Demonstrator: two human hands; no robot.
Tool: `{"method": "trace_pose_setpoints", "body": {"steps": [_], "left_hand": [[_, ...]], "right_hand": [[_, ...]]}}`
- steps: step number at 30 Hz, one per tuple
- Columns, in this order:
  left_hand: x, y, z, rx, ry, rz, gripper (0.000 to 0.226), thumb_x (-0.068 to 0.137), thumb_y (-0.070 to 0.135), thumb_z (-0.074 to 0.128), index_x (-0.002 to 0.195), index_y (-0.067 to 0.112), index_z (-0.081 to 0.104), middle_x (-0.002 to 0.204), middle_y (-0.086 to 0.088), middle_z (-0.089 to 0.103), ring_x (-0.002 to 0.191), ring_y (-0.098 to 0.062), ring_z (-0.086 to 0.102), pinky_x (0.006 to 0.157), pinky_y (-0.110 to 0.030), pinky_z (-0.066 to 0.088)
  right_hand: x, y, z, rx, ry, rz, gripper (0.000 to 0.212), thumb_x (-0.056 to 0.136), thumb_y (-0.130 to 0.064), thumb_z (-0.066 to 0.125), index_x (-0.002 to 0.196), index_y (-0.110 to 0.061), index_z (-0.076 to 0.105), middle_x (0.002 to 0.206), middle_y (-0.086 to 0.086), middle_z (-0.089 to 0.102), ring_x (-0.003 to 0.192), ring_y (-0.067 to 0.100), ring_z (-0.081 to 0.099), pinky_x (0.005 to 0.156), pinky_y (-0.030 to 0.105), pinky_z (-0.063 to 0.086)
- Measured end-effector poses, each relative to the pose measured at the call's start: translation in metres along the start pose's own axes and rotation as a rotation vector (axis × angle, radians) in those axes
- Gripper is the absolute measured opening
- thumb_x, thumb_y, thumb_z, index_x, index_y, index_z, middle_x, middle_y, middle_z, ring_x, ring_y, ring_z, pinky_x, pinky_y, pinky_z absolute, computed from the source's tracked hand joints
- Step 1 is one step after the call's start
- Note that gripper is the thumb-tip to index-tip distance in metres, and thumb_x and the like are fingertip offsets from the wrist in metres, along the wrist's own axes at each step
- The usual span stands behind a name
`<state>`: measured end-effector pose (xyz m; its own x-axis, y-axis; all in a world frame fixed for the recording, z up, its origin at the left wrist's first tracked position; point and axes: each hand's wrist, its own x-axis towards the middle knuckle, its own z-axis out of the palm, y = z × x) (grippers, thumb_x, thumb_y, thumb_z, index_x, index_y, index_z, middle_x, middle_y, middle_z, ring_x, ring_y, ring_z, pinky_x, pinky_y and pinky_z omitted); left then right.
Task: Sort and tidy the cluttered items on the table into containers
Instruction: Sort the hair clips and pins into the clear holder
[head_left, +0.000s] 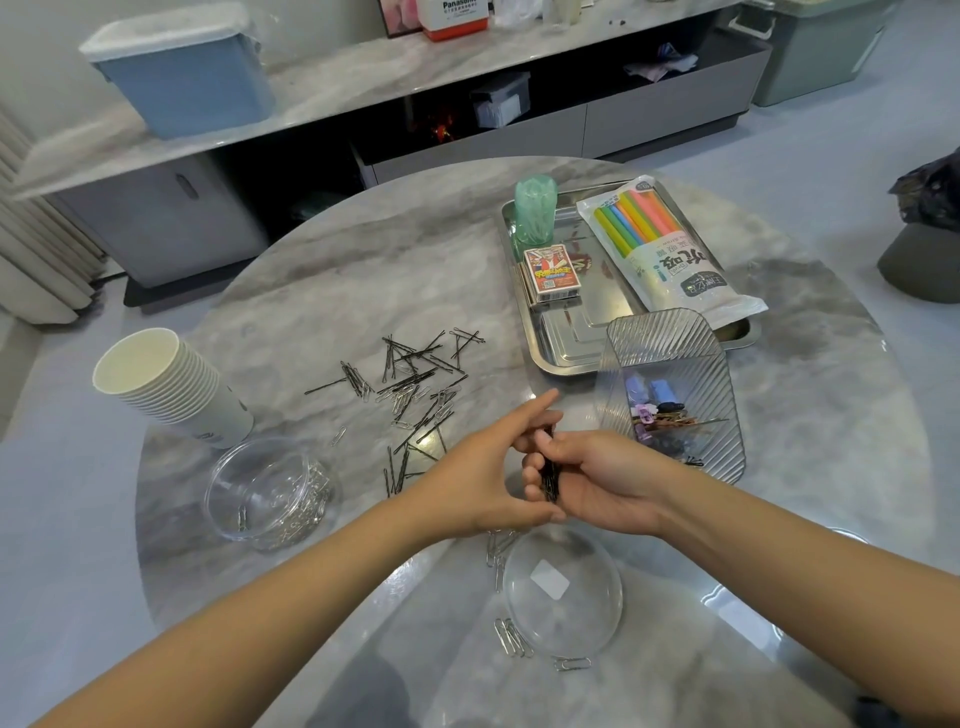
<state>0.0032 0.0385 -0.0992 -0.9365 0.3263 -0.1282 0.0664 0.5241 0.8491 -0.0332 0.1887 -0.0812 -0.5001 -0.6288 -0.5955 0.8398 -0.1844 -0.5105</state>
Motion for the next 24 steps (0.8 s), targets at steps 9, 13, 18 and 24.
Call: {"method": "trace_pose_setpoints", "body": {"steps": [9,13,18,24], "left_hand": [[0.007,-0.005,-0.004,0.074,-0.064,-0.03,0.114,0.061,0.03,0.088,0.147,0.04,0.013,0.148,0.019,0.03,0.133,0.008,0.029,0.109,-0.011,0.023],[0.017,-0.02,-0.029,0.155,-0.073,-0.144,0.111,0.063,0.032,0.086,0.149,0.033,0.017,0.15,0.015,0.02,0.134,0.003,0.021,0.109,-0.013,0.017],[0.049,-0.053,-0.058,0.384,0.234,-0.229,0.049,0.087,0.016,0.062,0.134,0.01,0.05,0.136,-0.006,0.05,0.128,-0.02,0.043,0.097,-0.015,0.028],[0.105,-0.074,-0.076,0.577,0.424,-0.448,0.056,0.096,0.041,0.046,0.142,0.011,0.037,0.149,-0.012,0.03,0.137,-0.031,0.025,0.11,-0.039,0.021]], "right_hand": [[0.006,0.004,-0.006,-0.138,0.106,-0.054,0.025,0.101,-0.005,0.029,0.087,-0.007,0.049,0.064,0.004,0.044,0.054,0.014,0.045,0.051,0.024,0.044],[0.011,0.001,-0.006,-0.166,0.203,-0.144,0.023,0.102,-0.009,0.03,0.09,-0.007,0.048,0.064,0.006,0.048,0.054,0.017,0.051,0.048,0.026,0.047],[0.013,-0.002,-0.003,-0.122,0.245,-0.216,0.021,0.102,-0.01,0.031,0.09,-0.004,0.047,0.065,0.009,0.05,0.051,0.019,0.057,0.049,0.027,0.052],[0.017,0.0,-0.008,-0.166,0.235,-0.181,0.021,0.102,-0.009,0.031,0.093,-0.003,0.049,0.064,0.01,0.052,0.05,0.019,0.058,0.049,0.027,0.05]]}}
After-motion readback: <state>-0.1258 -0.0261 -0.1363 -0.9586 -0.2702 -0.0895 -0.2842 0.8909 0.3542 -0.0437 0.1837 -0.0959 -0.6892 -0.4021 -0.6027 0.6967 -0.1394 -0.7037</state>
